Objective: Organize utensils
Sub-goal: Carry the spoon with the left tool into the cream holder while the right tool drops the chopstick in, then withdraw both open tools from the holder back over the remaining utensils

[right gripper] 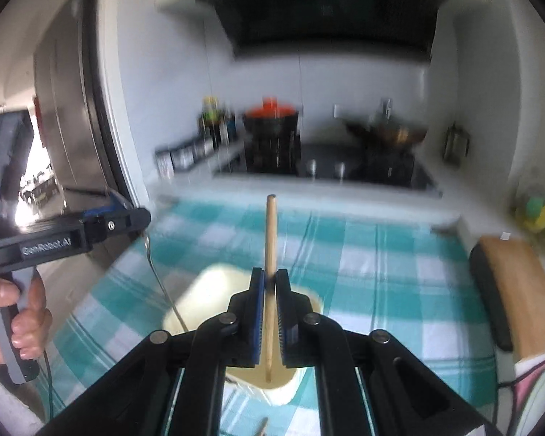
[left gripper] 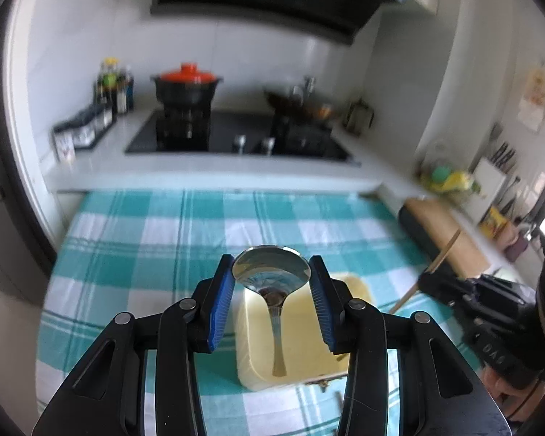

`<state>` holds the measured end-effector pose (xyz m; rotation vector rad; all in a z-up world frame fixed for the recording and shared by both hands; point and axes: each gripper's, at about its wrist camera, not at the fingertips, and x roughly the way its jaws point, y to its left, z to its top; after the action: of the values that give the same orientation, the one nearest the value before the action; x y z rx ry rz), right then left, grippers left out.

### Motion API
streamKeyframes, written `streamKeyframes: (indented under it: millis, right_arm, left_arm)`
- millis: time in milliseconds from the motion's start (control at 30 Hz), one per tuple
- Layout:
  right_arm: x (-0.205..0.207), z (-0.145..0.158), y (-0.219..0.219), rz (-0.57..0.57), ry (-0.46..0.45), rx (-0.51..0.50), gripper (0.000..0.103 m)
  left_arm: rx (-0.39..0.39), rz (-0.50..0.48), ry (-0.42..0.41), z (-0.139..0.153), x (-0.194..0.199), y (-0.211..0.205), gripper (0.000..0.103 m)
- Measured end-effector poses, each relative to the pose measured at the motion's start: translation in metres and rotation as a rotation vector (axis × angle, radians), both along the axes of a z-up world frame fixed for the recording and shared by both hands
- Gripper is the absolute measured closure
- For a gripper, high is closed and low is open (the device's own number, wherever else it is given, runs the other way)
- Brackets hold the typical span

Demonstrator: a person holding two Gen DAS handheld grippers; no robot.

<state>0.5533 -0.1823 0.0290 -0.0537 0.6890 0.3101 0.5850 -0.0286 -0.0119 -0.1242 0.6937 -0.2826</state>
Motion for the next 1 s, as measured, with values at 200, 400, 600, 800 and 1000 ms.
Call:
streamKeyframes:
  millis: [200,400,600,800,1000]
  right_arm:
    - [0.027,-0.035,0.003,-0.018,0.098,-0.025,0.096]
    - [0.015,-0.022,-0.001,-0.032,0.032,0.006,0.066]
    - [-0.043,0.006,-0.026,-0.019,-0.029,0.001,0.061]
    - [-0.141,-0.012,-0.066,-0.038,-0.015,-0.039,0.061]
    - [-0.231,-0.072,-0.091,-0.152,0.004,-0.087,0.061]
  left_arm:
    - [0.054,-0.029,0.088,-0.033,0.019,-0.021,0.061]
    - [-0.013,0.012,0.089,-0.024,0.012,-0.014,0.032]
    - [0.056,-0.048,0.039,0.002,-0.052,0.010,0.017]
    - [0.156,-0.120,0.118,-0.040,-0.158,0.038,0.011]
    - [0.138,-0.062,0.190,-0.117,-0.255,0.053,0.011]
